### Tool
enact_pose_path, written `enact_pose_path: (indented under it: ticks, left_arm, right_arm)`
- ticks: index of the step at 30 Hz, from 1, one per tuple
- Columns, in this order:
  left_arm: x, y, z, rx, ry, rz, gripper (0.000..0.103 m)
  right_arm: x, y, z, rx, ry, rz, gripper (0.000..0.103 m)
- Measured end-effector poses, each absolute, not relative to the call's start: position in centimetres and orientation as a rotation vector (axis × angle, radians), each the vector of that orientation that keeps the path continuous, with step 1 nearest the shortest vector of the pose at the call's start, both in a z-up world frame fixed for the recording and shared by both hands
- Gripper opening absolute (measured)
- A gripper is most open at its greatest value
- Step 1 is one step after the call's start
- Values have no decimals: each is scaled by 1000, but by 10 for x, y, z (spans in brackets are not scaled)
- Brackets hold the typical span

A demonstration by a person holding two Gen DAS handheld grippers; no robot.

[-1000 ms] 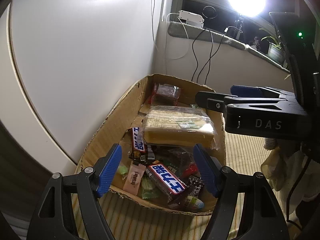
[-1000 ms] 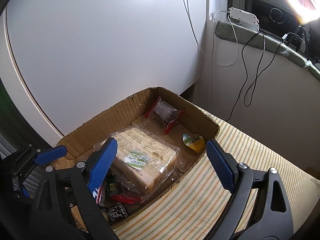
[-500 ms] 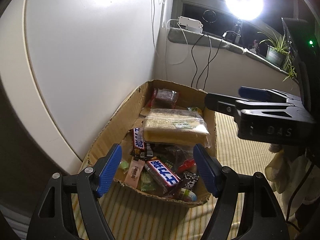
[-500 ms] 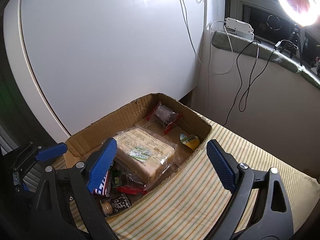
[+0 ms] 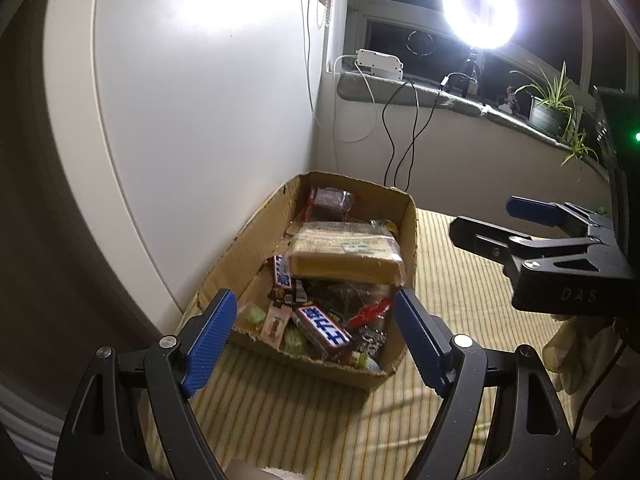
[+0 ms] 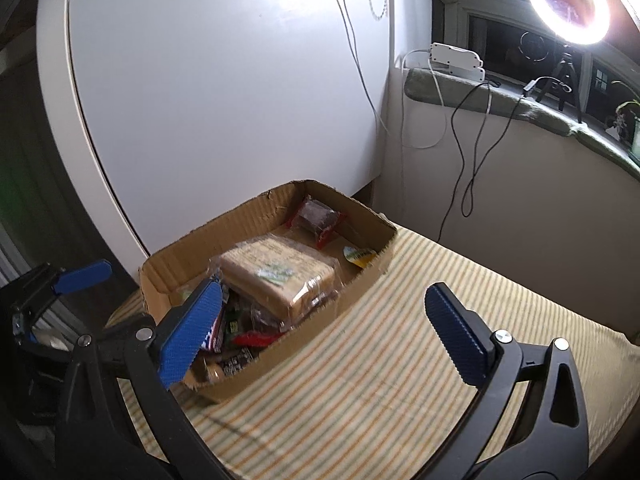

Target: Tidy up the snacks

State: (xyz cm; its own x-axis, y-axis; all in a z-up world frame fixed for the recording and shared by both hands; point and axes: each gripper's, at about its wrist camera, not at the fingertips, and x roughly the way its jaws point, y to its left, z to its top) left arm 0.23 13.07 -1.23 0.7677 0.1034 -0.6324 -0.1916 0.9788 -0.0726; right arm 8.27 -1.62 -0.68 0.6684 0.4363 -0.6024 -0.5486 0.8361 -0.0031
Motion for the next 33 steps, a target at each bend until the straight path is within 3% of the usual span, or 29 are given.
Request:
enact_pose_path:
  ticks: [33]
  left_arm:
    - [-19,117,-13,-128,676,185,81]
  right_arm:
    - [64,-54,-19,-151,644,484,103]
